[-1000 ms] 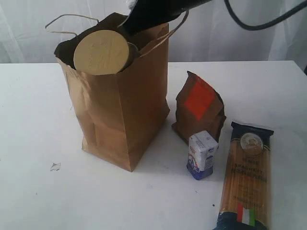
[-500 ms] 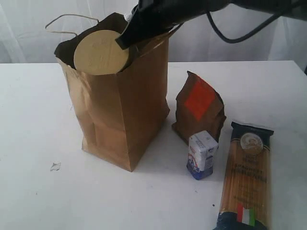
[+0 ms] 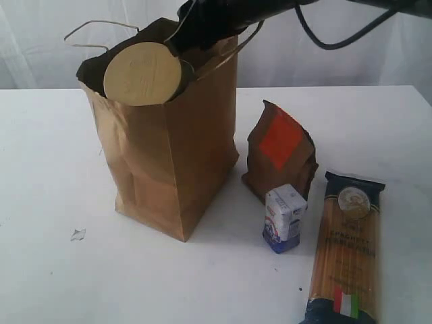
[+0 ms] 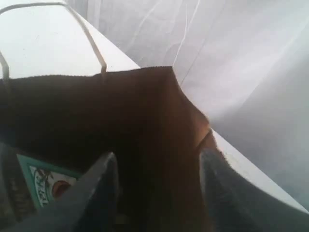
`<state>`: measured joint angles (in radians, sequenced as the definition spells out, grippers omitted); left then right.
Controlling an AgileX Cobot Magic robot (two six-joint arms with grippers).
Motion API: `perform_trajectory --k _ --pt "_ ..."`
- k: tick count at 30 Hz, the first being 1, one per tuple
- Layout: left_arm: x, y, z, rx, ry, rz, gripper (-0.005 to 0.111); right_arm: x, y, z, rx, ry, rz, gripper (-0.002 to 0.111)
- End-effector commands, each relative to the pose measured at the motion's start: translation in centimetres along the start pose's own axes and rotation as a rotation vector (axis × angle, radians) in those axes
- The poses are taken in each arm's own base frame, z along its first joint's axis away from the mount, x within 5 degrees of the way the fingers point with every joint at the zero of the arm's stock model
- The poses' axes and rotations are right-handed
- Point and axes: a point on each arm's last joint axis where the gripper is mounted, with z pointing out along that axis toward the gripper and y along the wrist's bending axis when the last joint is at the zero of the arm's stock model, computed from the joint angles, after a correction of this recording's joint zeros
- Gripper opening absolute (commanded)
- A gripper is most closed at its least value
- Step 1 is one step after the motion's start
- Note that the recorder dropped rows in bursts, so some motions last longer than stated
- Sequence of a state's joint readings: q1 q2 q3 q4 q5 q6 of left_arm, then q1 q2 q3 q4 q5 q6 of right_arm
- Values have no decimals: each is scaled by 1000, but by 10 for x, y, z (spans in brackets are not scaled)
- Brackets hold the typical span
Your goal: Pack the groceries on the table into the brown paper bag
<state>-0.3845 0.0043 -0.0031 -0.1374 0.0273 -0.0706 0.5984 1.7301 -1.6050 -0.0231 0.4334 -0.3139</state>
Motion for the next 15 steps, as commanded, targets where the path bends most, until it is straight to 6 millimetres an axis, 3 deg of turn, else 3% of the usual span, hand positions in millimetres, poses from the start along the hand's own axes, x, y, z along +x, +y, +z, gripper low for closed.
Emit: perform_trajectory --k 1,7,15 --pt "1 0 0 -2 -1 1 0 -12 -8 -18 25 -50 15 50" --pt "1 0 0 -2 -1 1 0 -19 -11 -43 28 -44 30 50" --pt "1 0 0 -2 -1 1 0 -35 -18 -96 54 -93 51 50"
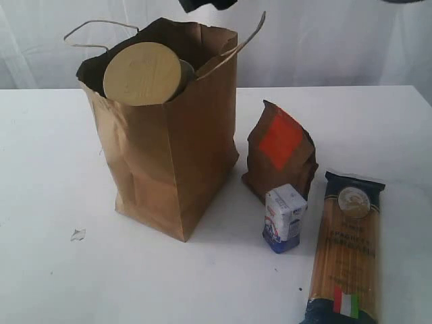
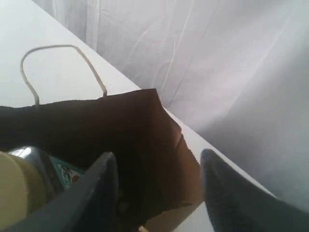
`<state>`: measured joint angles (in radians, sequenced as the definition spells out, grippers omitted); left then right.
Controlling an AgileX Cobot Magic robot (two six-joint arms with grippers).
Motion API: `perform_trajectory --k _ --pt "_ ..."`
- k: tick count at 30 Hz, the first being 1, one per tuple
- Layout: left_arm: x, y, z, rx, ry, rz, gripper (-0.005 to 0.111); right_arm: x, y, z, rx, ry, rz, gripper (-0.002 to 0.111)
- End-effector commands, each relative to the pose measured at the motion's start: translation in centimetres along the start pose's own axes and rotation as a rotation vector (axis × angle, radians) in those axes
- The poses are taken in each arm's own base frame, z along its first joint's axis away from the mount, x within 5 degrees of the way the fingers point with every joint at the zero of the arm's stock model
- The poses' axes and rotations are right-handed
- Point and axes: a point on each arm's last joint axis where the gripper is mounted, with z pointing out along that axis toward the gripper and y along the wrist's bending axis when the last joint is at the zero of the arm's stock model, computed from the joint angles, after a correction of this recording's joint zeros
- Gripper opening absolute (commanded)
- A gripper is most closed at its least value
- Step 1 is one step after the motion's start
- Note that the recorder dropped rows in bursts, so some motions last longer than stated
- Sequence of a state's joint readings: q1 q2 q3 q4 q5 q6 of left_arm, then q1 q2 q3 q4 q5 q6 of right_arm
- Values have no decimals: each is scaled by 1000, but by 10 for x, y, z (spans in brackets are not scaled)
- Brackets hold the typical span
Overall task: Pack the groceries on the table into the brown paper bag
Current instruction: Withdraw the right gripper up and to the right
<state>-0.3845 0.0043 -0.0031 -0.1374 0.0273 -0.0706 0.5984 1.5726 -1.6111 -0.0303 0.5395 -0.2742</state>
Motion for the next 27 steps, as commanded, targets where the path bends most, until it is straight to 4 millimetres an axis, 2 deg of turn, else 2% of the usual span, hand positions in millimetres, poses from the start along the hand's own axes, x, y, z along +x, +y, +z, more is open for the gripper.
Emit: perform_trajectory --k 1,4,8,19,27 --pt "1 0 0 -2 -1 1 0 -13 -8 -35 31 -46 21 50" --pt "1 0 0 -2 -1 1 0 -16 -10 -54 33 -46 41 50" --pt "1 0 0 -2 -1 1 0 -9 -8 -77 32 -33 46 50" --pt "1 0 0 -2 -1 1 0 35 1 -131 81 -41 46 50" --pt "1 0 0 -2 -1 1 0 83 15 -148 71 23 90 50"
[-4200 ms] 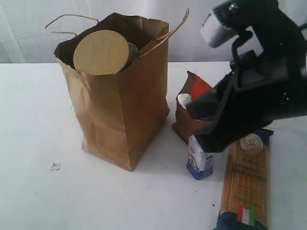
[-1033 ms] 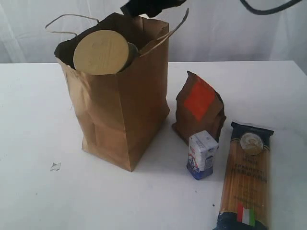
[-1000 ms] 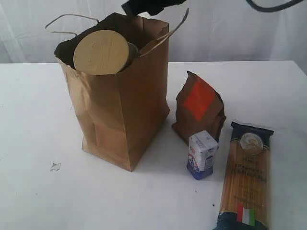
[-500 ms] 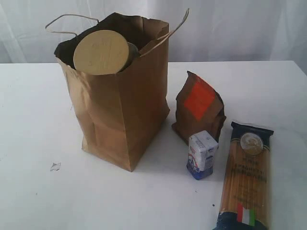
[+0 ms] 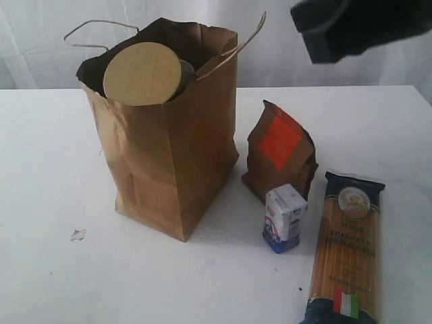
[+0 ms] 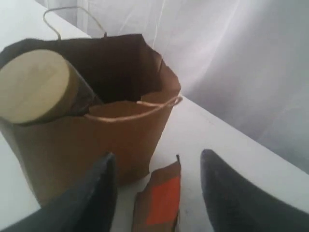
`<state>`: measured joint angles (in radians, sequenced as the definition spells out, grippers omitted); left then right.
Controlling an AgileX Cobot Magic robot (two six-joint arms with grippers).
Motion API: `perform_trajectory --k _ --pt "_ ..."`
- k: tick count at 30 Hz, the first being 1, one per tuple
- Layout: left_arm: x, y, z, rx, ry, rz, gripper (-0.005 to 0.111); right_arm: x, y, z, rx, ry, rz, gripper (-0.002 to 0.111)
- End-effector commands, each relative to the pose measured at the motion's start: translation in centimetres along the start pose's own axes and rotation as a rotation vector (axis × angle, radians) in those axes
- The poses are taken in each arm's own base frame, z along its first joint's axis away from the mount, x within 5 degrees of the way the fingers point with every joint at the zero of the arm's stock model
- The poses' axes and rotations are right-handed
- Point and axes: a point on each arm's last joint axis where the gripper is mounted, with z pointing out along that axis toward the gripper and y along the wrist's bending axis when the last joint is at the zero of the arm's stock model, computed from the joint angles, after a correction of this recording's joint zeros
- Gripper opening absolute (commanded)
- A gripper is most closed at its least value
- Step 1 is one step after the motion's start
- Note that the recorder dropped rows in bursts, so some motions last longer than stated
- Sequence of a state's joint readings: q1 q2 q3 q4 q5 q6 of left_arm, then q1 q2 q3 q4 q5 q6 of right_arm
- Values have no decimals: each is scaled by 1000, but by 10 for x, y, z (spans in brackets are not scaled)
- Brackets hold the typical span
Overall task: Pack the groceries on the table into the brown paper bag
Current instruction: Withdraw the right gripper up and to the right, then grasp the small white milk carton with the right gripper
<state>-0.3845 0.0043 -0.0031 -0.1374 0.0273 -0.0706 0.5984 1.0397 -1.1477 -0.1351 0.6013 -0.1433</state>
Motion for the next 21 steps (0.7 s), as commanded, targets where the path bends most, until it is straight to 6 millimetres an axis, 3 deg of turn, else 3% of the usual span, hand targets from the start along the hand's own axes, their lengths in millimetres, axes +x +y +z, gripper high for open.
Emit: perform_trajectory --k 1,7,15,21 --pt "1 0 0 -2 -1 1 0 27 4 -10 8 30 64 50" --pt "1 0 0 -2 -1 1 0 75 16 -11 -23 183 127 50" --pt "1 0 0 -2 -1 1 0 135 40 16 -94 319 214 52" --pt "1 0 0 -2 -1 1 0 142 45 33 -103 227 279 77"
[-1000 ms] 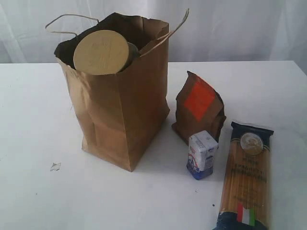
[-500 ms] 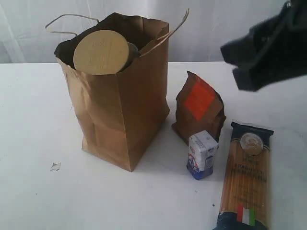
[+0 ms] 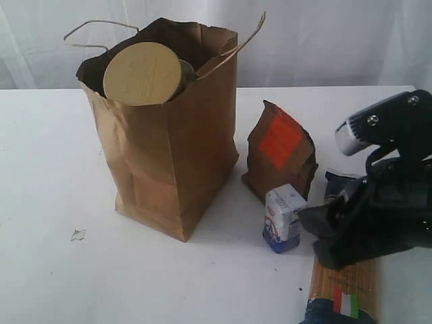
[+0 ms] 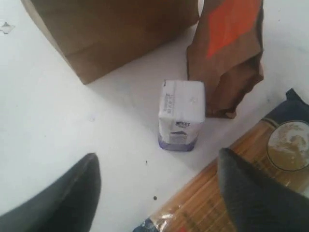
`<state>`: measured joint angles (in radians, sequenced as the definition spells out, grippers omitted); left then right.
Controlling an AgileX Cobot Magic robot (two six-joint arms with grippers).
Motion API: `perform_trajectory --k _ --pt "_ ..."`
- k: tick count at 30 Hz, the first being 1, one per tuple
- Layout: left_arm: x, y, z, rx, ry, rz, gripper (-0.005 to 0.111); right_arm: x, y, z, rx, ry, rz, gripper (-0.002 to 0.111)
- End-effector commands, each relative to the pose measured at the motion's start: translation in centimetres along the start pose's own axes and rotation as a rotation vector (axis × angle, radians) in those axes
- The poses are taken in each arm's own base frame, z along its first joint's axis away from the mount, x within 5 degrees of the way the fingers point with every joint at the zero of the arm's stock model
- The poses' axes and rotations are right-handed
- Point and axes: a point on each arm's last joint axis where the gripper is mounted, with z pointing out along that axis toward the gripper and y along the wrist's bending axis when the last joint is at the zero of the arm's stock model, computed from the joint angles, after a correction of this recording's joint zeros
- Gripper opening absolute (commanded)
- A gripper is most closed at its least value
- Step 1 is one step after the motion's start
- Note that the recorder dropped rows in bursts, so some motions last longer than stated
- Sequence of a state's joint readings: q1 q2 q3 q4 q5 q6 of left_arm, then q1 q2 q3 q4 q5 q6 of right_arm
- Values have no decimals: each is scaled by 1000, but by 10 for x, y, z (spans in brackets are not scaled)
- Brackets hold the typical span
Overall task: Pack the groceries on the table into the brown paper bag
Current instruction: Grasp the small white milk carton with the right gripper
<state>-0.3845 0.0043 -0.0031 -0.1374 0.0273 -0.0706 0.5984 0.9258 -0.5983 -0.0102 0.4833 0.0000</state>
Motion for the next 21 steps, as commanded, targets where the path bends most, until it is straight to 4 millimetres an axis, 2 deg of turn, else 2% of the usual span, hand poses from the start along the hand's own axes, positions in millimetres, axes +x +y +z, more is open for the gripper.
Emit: perform_trajectory --k 1,7,11,21 --pt "1 0 0 -2 -1 1 0 -6 -1 11 -6 -93 44 78" --pt "1 0 0 -2 -1 1 0 -10 -2 37 -2 -93 65 78" --pt "1 0 0 -2 -1 1 0 -4 -10 59 26 -29 147 78" --pt "1 0 0 -2 -1 1 0 3 -15 100 41 10 164 78"
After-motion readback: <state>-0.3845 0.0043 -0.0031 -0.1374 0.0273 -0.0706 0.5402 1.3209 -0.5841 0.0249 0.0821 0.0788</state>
